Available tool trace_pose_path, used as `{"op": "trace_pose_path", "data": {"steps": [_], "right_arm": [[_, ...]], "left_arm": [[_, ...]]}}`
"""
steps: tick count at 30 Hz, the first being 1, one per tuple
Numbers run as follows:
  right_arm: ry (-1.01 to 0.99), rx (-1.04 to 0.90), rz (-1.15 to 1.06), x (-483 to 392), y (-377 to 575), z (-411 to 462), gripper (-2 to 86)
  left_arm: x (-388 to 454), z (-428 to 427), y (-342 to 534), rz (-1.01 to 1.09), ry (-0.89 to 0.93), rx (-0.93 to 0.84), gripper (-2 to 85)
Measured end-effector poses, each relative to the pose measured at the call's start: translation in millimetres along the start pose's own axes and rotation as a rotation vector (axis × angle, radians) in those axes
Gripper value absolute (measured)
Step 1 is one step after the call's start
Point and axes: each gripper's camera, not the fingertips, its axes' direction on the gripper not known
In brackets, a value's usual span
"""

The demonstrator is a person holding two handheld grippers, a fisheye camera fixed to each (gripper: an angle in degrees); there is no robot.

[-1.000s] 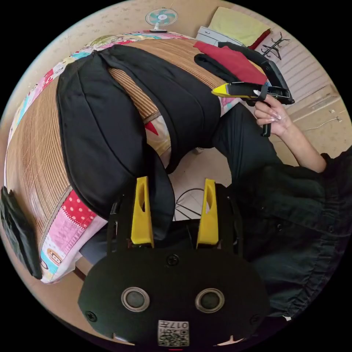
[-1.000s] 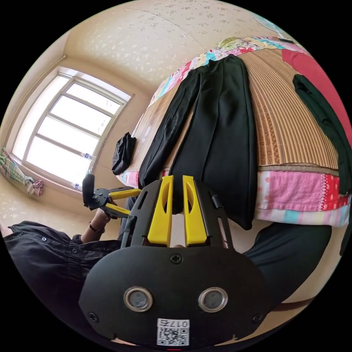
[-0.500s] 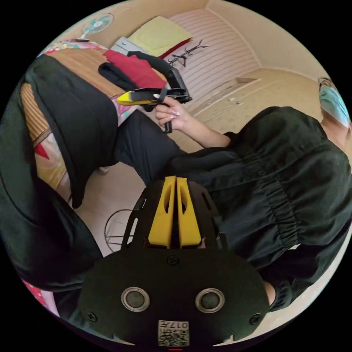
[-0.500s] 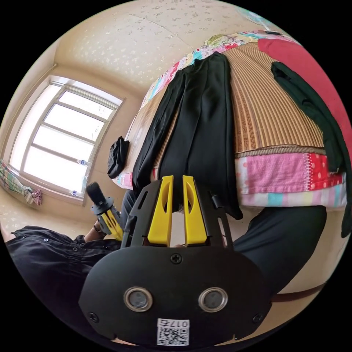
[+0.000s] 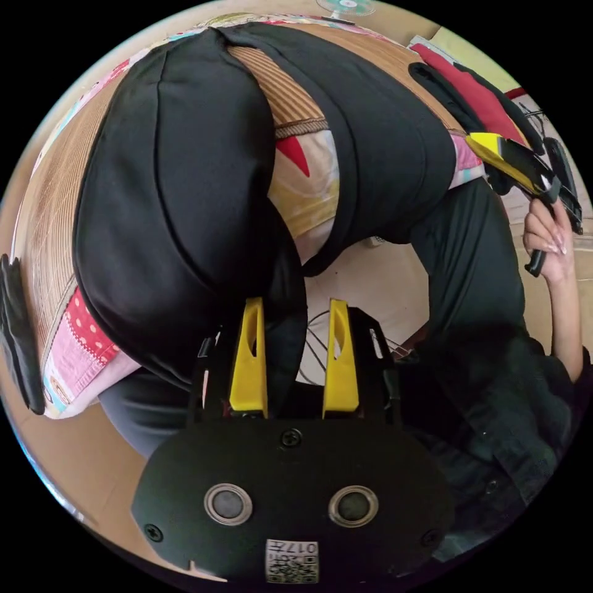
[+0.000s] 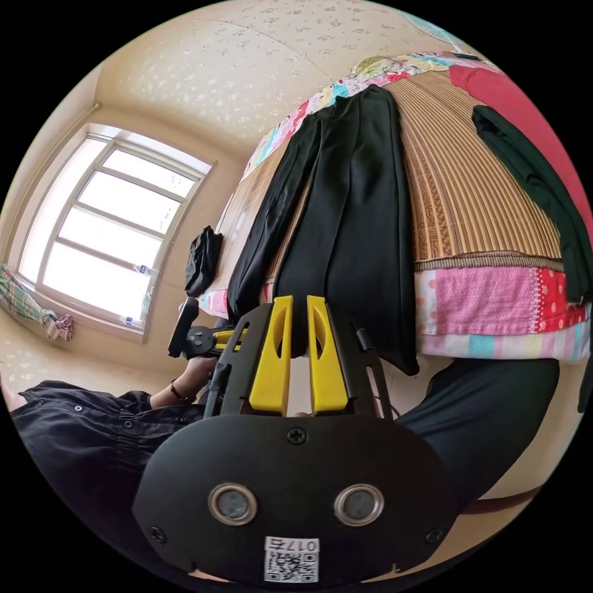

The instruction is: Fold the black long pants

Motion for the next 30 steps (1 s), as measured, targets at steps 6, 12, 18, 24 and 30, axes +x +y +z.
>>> {"op": "trace_pose_path", "data": {"steps": [6,12,18,24,30], "right_arm": [[-0.042,0.012,0.04,5,9,-10,2.1],[0.041,0.03,0.083,22,15,-26,3.3],[0.287,0.042,0.186,32,10,-27,6.6],[0.409,-0.049,0.174,31,12,-4,8.3],[0.339,-0.103,0.089,31,25,12,4.6]], "left_arm": [[0,-3,-2,0.058,0.018,0.071,4.6],[43,-38,50,0.632,0.241,-0.011,4.4],[54,8,52,0.521,0.125,-0.211,8.1],[47,-17,56,0.447,0.251,-0.128,7.5],[5,-89,65,0.374,0.388,0.123,7.7]]}}
